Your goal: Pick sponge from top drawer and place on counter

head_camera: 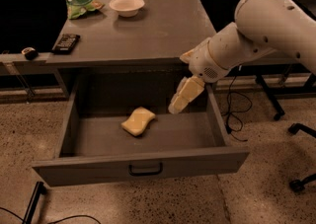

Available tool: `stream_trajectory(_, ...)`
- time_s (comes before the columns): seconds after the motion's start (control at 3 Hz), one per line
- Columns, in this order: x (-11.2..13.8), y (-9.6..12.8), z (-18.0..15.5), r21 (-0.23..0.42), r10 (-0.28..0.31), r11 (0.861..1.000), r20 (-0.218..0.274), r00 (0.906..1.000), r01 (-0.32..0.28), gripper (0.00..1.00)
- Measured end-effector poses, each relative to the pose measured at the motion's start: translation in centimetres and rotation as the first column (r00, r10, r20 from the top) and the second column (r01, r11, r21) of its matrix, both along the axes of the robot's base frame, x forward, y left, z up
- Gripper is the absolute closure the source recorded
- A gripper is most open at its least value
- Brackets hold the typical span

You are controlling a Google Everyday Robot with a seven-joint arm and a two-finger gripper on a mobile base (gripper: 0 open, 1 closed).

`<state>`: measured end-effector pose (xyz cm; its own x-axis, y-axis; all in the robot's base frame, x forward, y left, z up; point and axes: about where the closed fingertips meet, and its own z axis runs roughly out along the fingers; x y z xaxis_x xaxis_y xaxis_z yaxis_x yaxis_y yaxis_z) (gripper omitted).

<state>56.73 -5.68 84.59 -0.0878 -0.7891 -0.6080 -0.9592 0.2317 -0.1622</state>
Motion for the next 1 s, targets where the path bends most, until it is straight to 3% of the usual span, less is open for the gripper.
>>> stream_trajectory(0.33, 1.8, 2.4, -2.6, 0.104, 0.031, 0.994, -0.002, 0.9995, -0.030, 0.00)
stream_trajectory(0.67, 4.0, 7.4, -8.3, 0.222, 0.085, 0.971, 0.000, 0.9964, -0.083, 0.00)
stream_trajectory(1.0, 6.0, 11.6, -13.8, 0.277, 0.081, 0.957, 0.017, 0.9966, -0.083, 0.00)
